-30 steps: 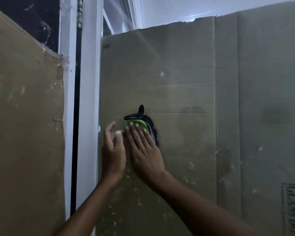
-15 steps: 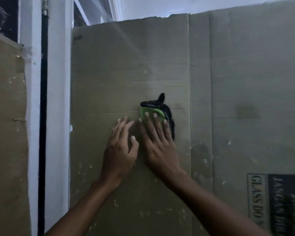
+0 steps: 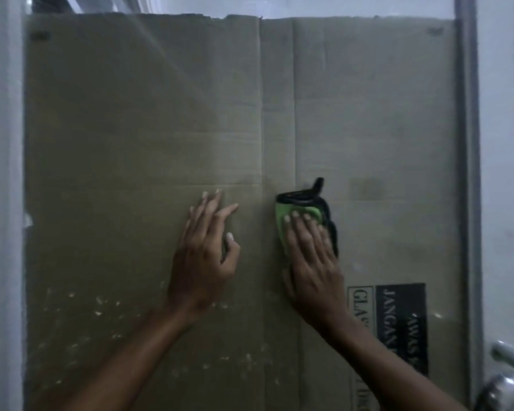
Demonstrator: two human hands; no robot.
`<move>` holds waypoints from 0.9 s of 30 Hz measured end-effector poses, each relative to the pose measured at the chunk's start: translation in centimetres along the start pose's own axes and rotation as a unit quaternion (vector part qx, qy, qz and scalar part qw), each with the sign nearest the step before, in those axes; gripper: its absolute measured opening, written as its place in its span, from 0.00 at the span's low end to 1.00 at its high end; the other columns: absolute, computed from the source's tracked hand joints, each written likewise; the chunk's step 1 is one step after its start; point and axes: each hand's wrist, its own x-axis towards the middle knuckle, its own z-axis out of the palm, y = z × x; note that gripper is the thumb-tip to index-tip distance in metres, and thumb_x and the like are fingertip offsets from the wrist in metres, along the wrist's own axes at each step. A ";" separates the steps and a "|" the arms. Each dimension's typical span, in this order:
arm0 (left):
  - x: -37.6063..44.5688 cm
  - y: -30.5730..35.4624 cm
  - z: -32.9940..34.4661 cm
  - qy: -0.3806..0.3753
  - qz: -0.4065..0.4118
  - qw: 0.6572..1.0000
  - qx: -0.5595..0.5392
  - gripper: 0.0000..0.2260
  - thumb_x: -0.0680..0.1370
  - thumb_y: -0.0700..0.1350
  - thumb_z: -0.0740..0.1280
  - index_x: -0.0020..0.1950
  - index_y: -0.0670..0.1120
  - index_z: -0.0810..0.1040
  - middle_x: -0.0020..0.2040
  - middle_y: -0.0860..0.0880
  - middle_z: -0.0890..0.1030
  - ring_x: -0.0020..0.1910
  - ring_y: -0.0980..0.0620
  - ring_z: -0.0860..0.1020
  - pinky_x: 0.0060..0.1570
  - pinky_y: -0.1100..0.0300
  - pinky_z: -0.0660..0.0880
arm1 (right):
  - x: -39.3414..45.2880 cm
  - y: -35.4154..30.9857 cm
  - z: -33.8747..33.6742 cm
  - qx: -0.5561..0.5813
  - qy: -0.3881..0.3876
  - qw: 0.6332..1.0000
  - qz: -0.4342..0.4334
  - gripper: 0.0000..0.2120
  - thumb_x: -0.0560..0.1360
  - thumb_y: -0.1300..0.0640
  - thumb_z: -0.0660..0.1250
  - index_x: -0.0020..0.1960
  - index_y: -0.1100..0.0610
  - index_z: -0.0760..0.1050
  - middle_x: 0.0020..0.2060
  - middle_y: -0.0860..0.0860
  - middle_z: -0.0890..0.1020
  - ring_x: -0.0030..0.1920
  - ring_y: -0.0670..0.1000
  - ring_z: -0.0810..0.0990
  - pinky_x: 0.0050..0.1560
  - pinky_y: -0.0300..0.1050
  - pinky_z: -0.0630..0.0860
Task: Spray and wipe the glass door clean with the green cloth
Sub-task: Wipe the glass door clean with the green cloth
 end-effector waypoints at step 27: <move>2.2 7.4 7.2 -0.036 0.061 0.998 -0.002 0.25 0.74 0.42 0.61 0.73 0.45 0.70 0.78 0.47 0.65 0.80 0.49 0.57 0.77 0.46 0.59 | -0.2 16.3 -5.5 0.052 0.063 0.939 0.334 0.39 0.75 0.53 0.53 0.83 0.55 0.42 0.83 0.55 0.44 0.82 0.51 0.39 0.82 0.57 0.41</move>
